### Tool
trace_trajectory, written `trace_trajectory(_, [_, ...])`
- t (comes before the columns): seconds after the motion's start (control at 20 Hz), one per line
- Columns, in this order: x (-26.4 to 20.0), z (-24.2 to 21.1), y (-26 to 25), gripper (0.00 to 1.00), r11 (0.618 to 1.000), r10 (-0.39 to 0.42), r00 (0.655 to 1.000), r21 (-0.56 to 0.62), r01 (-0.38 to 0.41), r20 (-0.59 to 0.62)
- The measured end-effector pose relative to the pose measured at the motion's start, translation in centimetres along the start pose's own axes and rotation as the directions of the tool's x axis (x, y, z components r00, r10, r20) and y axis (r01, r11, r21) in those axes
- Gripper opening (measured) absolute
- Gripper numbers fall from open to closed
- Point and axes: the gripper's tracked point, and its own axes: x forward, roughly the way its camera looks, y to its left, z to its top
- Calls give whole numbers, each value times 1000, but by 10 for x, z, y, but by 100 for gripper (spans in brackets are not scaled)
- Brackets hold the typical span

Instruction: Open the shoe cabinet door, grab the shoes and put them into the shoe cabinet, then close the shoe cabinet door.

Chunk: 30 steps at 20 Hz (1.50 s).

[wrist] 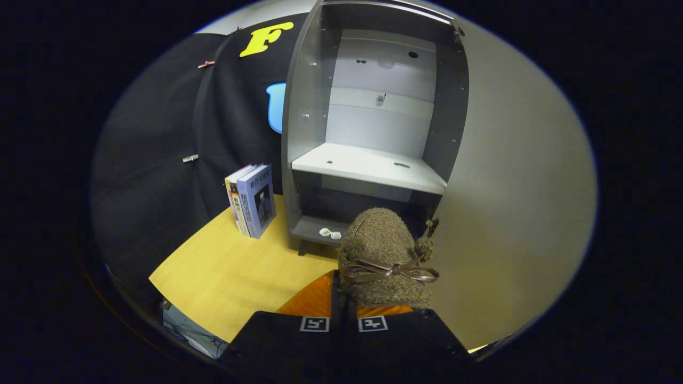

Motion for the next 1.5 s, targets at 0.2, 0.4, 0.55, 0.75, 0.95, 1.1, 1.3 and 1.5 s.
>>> trace_trajectory(0.2, [15, 60, 1, 5, 999, -27, 998, 43, 25, 51])
trace_trajectory(0.4, [45, 105, 3, 5, 994, -60, 996, 90, 54, 69])
trace_trajectory(0.55, [67, 129, 0, 5, 992, -97, 992, 84, 90, 78])
trace_trajectory(0.75, [106, 154, -8, 5, 988, -127, 991, 92, 121, 52])
trace_trajectory(0.95, [151, 184, -18, 5, 986, -147, 988, 83, 142, 50])
trace_trajectory(1.1, [183, 207, -29, 5, 985, -153, 987, 86, 149, 46])
trace_trajectory(1.3, [225, 219, -49, 5, 978, -165, 986, 134, 163, 6])
trace_trajectory(1.5, [267, 228, -58, 5, 977, -166, 986, 137, 164, 5])
